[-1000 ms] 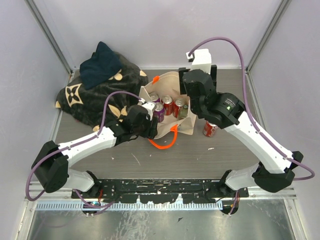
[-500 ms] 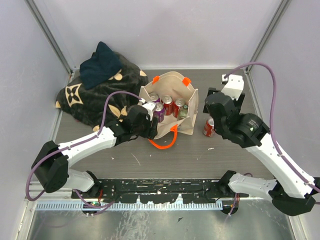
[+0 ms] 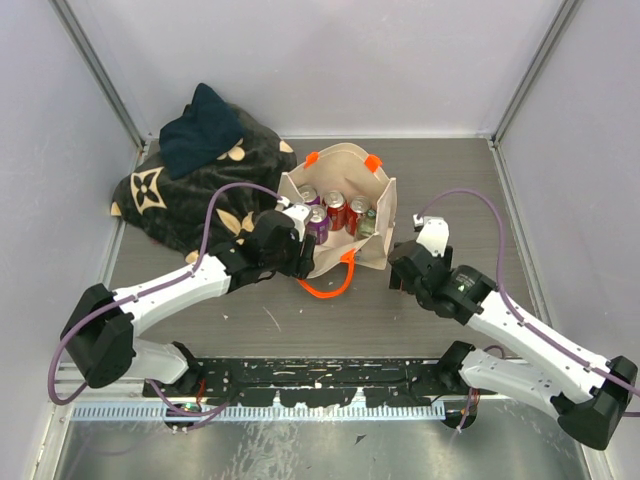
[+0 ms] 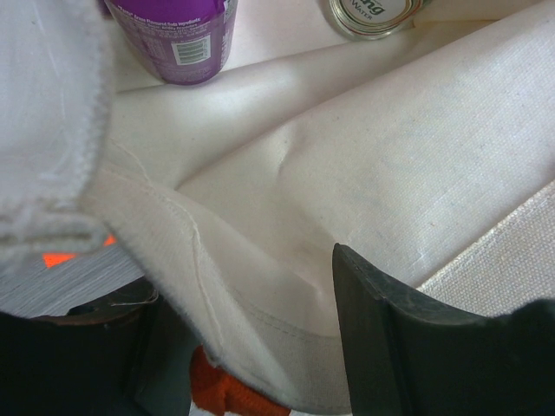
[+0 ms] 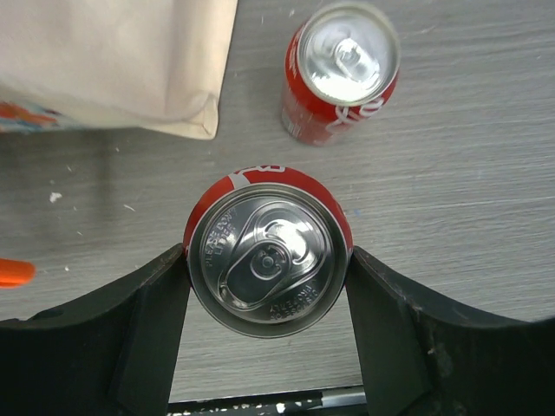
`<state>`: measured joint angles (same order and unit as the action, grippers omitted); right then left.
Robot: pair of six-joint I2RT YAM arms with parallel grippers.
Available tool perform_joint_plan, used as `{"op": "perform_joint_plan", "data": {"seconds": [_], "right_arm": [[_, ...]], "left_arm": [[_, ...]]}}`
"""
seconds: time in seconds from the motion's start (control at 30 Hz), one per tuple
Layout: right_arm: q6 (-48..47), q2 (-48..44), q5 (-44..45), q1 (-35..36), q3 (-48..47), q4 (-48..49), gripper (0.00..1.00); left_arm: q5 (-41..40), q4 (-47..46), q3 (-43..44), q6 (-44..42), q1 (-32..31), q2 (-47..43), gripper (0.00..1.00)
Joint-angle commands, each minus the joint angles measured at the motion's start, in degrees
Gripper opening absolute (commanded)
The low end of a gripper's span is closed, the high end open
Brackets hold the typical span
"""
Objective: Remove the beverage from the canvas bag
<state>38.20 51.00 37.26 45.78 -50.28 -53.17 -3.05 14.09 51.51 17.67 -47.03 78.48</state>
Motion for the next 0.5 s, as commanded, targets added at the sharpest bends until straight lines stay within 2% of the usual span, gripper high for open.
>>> {"op": "perform_joint_plan", "data": {"seconds": [0.0,0.4,0.47], "right_arm": [[2.14,-2.93,-0.39,0.37,4.14,11.93,0.01],[3.49,1.17,1.05,0.36,11.3,16.37,0.01],[4.72,2.34,1.28,0.38,11.37,15.69,0.07]], "left_arm": [[0.71,1.48,-1.0,0.06,-0.24,-1.71,0.64],[-0.27,0.41,-2.24,1.45,-0.18,-1.56,0.64],[-0.29,0.06,-2.36,1.57,-0.17,-1.59,0.64]]}}
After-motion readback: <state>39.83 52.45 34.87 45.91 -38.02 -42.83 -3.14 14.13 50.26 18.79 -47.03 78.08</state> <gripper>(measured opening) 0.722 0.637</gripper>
